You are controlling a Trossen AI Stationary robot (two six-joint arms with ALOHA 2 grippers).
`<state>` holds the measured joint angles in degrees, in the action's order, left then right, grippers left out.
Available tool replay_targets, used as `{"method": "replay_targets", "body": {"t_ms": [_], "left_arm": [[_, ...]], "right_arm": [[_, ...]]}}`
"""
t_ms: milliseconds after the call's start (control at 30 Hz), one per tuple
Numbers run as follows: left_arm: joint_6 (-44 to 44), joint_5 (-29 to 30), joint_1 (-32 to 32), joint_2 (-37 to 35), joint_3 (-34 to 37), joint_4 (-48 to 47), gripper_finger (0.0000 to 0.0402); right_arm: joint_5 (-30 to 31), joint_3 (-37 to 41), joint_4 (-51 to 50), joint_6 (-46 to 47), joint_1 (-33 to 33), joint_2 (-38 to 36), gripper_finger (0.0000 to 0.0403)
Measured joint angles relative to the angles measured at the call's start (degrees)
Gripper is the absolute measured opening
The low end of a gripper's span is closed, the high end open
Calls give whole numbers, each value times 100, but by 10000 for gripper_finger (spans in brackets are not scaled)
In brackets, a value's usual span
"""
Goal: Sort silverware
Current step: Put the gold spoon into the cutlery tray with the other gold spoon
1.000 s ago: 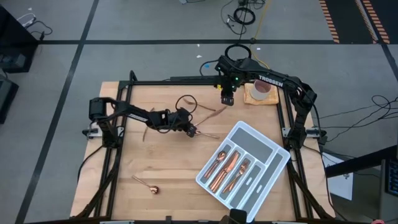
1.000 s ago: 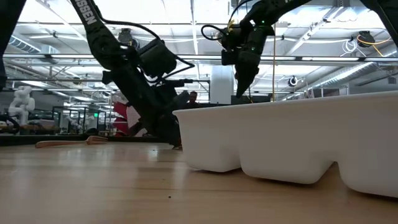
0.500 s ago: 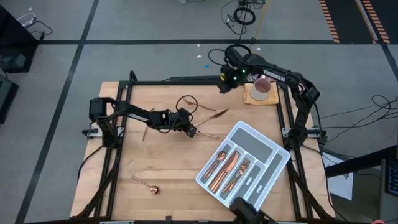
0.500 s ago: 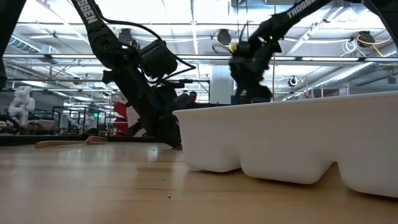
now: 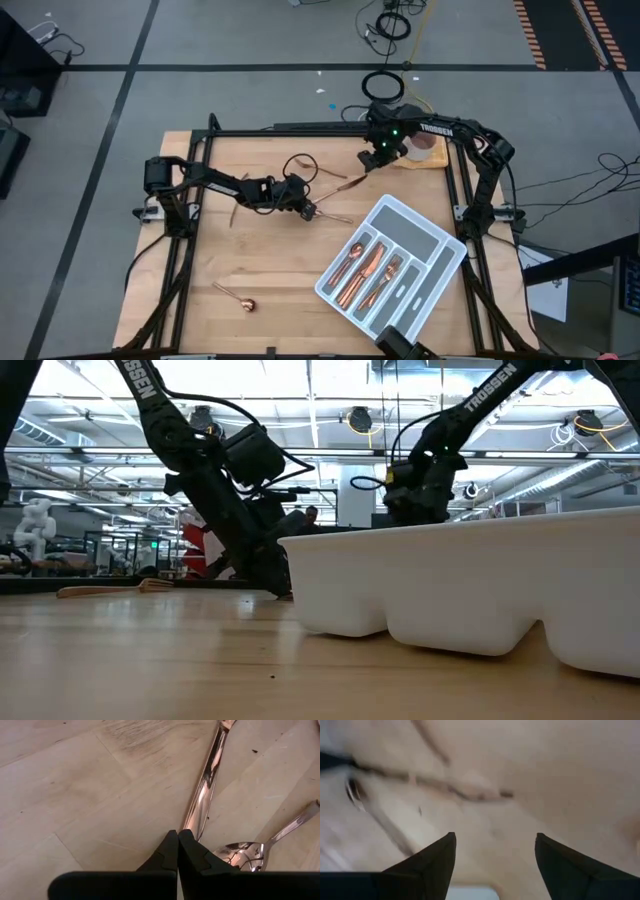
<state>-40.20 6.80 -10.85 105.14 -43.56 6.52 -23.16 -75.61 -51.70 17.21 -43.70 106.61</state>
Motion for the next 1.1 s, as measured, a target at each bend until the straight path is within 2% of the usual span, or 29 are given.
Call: {"method": "replay_targets", "body": {"t_ms": [133,200,300,367,500,633,833,1100], "left_arm": [[-3,7,-4,2,5,29,1],[-1,7,-4,2,5,31,1],[0,-46,0,2,5,32,1],[1,-56,0,2,5,31,1],[8,-78,0,2,5,36,1],[155,-162,-5,2,5,44,1],[389,-401,-9,4,5,73,1],[737,-536,113,4,-6,-51,1]], "right_arm": [[254,0,521,570,69,0,254],[233,-2,753,558,143,-2,253],[256,-87,810,-334,417,-2,253],[299,-200,630,-1333,691,-2,252],[1553,-365,160,-3324,1409,-4,252],[2289,-372,229,-4228,2039,45,252],[2284,-628,275,-4492,2483,602,251],[2143,-1888,-57,-4646,2574,1455,251]]}}
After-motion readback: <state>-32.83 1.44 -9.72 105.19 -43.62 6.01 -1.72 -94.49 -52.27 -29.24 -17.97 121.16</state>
